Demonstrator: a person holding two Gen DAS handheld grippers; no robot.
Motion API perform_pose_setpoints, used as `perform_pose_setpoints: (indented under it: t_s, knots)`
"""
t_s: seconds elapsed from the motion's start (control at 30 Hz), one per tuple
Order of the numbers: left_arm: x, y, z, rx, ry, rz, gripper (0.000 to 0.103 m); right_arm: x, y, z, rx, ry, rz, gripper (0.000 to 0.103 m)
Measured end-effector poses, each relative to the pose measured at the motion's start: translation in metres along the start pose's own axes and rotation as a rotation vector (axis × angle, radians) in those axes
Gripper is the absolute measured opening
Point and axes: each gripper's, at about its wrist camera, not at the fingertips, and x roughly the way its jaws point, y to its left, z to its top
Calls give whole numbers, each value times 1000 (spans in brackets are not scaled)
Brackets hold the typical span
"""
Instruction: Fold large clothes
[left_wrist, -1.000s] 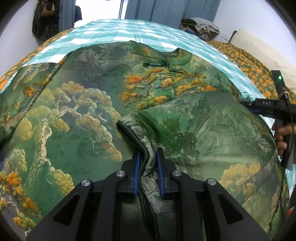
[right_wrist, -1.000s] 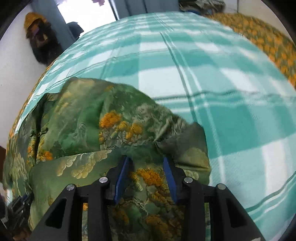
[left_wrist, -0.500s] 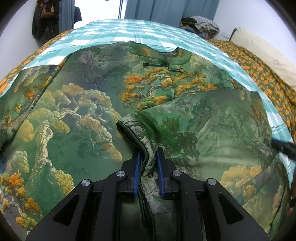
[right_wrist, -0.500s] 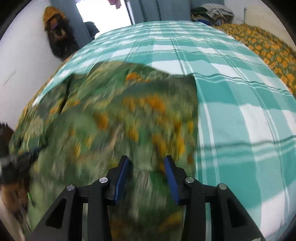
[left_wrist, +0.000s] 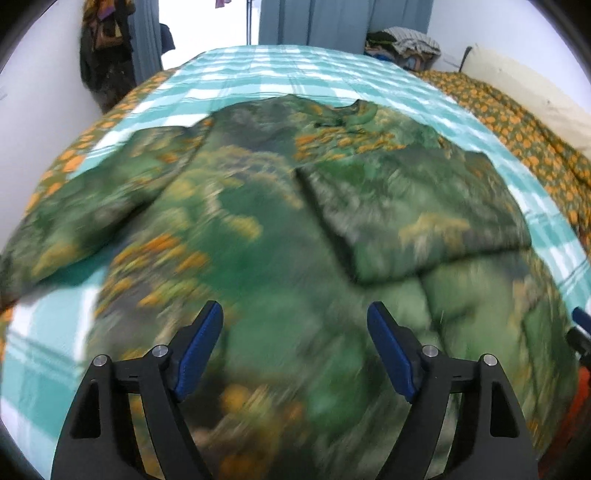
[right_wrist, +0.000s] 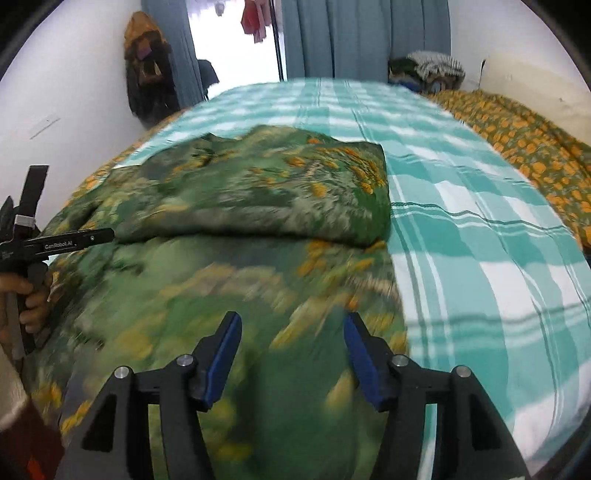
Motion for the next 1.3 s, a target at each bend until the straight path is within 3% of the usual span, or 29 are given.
perform_pose_setpoints:
  t_s: [0.17,0.4,0.47,0.63,0.83,1.0,1.1,1.13,1.17,1.23,1.3]
  knots:
    - [-32,43,-9,-67,-7,42,85,-25,27,-25,-34,-35,39,59]
    - [-56,141,-5,-233,-43,137,88,-29,46,-25,-66,-39,64,59]
    - [-53,173,-6,-316,-44,160,88,-32,51,-26,-72,-45,69,59]
    - [-35,267,-20,-632,-29,162,88,-30,65,-30,-98,-30,77,59]
    - [-15,357,-37,-976,-101,168,88,-20,73,-35,-117,8,74,59]
    - [1,395,-43,-1121,-132,180,88,-11,87,-36,-145,29,80,59]
    - [7,405,-44,-1142,-152,180,72,-4,95,-38,-161,50,89,59]
    - [5,407,-46,-1142,-159,178,57,-1,97,-39,-164,57,92,59]
    - [5,408,-47,-1139,-170,176,36,0,99,-40,-166,61,96,59]
    - [-1,409,-49,-1120,-178,170,17,1,102,-42,-176,62,101,59]
    - [-9,405,-42,-1080,-188,188,12,0,104,-43,-188,55,104,59]
